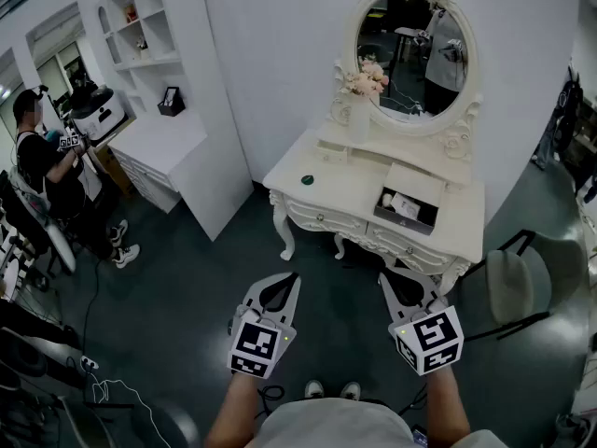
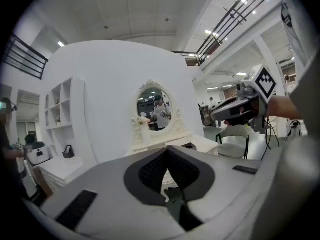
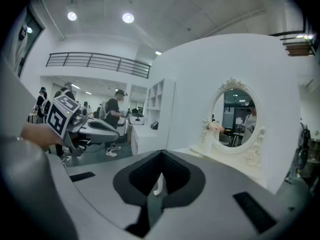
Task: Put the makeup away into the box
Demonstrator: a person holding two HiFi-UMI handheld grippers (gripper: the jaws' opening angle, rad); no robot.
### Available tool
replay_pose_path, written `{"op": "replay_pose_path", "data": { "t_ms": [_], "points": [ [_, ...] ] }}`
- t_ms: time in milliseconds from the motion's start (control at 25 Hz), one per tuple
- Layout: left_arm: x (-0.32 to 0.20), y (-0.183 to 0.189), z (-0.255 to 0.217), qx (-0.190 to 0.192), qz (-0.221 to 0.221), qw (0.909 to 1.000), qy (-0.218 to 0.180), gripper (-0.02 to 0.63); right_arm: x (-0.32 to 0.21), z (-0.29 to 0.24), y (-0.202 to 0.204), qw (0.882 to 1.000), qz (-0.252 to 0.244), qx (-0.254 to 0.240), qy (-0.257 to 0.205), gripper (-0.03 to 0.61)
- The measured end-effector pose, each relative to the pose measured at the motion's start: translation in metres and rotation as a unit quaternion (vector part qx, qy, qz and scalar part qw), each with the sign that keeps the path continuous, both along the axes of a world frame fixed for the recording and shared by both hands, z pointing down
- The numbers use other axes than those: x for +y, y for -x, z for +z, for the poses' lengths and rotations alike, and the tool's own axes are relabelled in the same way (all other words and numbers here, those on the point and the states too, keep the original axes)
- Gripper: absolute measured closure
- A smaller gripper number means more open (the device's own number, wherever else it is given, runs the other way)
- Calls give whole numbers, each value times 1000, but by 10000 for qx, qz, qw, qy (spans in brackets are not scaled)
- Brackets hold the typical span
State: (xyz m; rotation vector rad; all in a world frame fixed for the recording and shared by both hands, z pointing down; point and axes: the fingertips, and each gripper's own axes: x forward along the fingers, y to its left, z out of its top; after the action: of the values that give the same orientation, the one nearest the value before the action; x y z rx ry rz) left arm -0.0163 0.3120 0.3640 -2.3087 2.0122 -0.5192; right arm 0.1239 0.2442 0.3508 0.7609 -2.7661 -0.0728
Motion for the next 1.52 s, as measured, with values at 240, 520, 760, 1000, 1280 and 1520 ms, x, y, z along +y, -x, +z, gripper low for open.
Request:
{"op": "replay_pose_path", "data": {
  "t_ms": [240, 520, 760, 1000, 1280, 1520],
  "points": [
    [-1, 8, 5, 22, -9, 10000, 31, 604, -1, 3, 8, 10000, 16, 6, 35, 578],
    [-5, 22, 12, 98, -13, 9999, 57, 604, -7, 5, 20, 9999, 110, -95, 74, 578],
    [-3, 44, 17, 152, -16, 9999, 75, 604, -5, -3, 42, 9992, 96, -397, -11, 577],
    [0, 69, 26, 189, -10, 9997, 182, 604, 0, -6, 65, 9986, 80, -515, 119, 577],
    [-16, 90, 31, 260, -37, 9995, 185, 606, -13, 0, 83, 9976, -3, -617, 320, 578],
    [-53, 102, 38, 253, -71, 9994, 226, 604, -55, 7, 97, 9975, -36, -634, 323, 578]
  ]
}}
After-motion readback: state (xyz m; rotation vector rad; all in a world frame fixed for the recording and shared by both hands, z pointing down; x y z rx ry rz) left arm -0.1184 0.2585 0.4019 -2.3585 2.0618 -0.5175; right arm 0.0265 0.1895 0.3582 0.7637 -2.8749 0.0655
